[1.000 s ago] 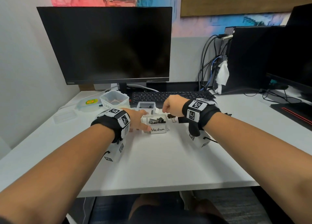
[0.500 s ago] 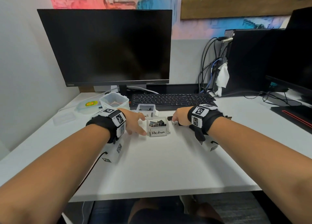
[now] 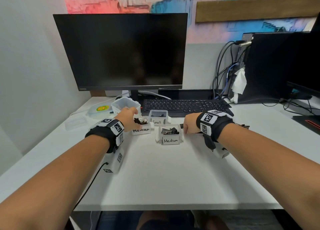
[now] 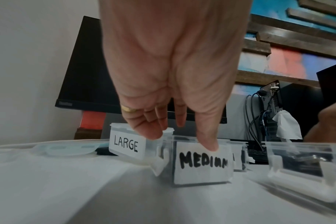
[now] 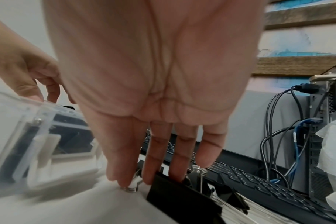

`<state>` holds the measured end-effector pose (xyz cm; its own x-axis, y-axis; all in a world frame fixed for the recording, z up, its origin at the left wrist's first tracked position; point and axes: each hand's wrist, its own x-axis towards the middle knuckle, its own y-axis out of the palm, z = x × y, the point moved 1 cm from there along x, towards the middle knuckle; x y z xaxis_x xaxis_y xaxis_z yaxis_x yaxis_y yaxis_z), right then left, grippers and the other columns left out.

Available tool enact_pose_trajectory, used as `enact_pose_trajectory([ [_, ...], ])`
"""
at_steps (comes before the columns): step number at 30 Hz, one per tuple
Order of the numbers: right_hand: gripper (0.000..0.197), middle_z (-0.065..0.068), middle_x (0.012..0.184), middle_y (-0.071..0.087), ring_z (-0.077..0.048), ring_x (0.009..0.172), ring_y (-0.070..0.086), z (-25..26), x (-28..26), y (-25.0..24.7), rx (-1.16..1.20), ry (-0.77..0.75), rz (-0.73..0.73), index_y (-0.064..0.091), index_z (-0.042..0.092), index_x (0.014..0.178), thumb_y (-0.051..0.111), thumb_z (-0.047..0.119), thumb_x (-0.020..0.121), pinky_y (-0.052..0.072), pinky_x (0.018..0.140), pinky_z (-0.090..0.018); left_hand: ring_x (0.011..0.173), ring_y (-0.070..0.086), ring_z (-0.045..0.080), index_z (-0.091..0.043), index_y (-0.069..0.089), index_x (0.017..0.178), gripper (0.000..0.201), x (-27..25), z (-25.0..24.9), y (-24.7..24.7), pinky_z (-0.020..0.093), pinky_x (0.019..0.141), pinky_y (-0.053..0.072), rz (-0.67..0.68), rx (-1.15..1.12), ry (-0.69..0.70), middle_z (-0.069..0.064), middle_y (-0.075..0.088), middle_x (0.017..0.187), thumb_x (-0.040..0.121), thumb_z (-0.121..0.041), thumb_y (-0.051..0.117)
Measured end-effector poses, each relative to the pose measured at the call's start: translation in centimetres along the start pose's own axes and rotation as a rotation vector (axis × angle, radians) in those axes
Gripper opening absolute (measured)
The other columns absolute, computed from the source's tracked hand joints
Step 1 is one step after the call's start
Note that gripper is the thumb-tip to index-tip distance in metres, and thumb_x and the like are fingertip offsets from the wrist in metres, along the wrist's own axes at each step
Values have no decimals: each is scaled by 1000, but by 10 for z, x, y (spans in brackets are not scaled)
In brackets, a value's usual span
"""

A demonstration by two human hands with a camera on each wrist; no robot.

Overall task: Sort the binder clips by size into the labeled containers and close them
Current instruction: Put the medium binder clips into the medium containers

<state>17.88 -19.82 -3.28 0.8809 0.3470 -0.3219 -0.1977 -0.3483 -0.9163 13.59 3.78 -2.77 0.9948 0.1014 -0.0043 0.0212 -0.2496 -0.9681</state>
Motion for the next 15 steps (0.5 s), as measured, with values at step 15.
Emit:
enact_pose_trajectory([
  [15, 40, -4, 130, 58, -23, 116, 57, 1, 1, -1, 36, -71, -42, 57, 14, 129, 60, 16, 89, 45, 94, -26, 92, 50, 14, -14, 68, 109, 36, 0, -5, 0, 23, 72, 41, 5, 4, 43, 5, 62, 111, 82, -37, 71],
])
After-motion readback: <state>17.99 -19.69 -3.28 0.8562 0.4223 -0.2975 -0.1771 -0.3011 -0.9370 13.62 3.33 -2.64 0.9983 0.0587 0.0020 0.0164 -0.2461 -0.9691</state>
